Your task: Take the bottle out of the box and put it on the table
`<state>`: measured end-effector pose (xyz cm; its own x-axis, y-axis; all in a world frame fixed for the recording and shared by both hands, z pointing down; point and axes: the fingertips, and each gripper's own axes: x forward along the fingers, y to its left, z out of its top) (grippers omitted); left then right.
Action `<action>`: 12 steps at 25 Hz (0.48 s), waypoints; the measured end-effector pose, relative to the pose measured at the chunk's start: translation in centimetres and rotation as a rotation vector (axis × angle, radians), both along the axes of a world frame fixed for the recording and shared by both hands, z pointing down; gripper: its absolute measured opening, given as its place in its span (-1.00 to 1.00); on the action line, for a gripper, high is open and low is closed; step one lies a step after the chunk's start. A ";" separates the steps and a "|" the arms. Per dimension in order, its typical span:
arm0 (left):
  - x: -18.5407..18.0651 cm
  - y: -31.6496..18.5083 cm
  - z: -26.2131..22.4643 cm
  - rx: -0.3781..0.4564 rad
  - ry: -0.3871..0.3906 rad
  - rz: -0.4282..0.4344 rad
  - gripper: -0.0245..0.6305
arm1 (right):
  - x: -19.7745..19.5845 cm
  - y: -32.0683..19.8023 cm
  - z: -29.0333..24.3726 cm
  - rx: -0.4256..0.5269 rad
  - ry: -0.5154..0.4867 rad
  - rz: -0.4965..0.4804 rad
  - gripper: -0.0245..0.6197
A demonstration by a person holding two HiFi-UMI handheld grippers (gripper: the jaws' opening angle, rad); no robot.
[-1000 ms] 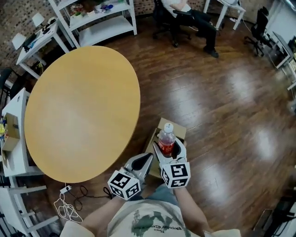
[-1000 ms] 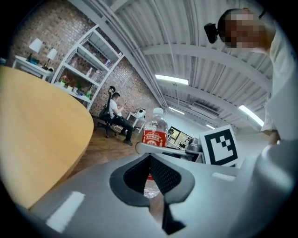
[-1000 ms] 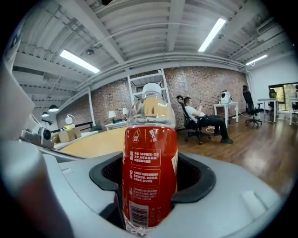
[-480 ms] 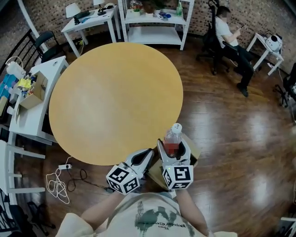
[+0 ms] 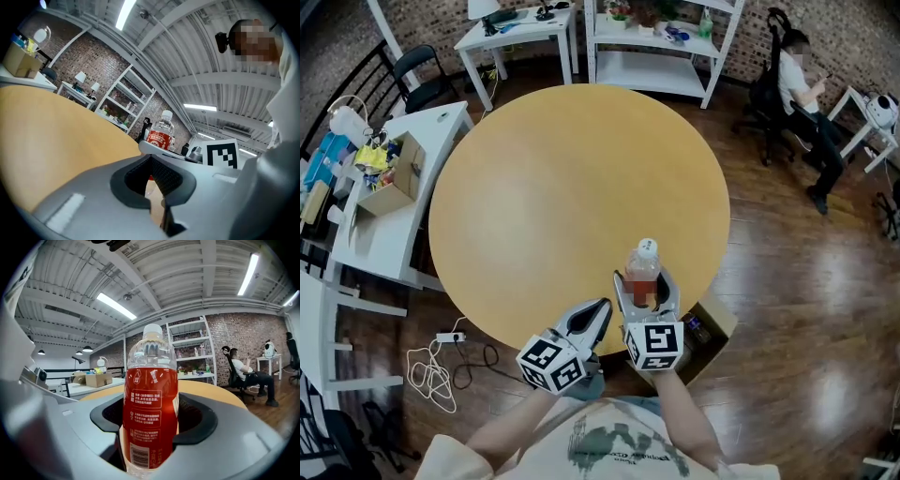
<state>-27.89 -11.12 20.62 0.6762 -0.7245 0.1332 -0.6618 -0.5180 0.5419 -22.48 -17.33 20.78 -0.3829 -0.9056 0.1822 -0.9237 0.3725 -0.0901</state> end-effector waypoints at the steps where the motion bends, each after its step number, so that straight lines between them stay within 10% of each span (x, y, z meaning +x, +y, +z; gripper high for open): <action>1: -0.9 -0.6 0.0 0.000 -0.003 -0.005 -0.93 | -1.1 -0.6 0.3 -0.004 0.004 -0.003 0.00; 12: -10.3 -4.7 0.6 -0.027 -0.018 -0.102 -0.93 | -10.5 -5.2 3.2 -0.048 0.038 -0.049 0.00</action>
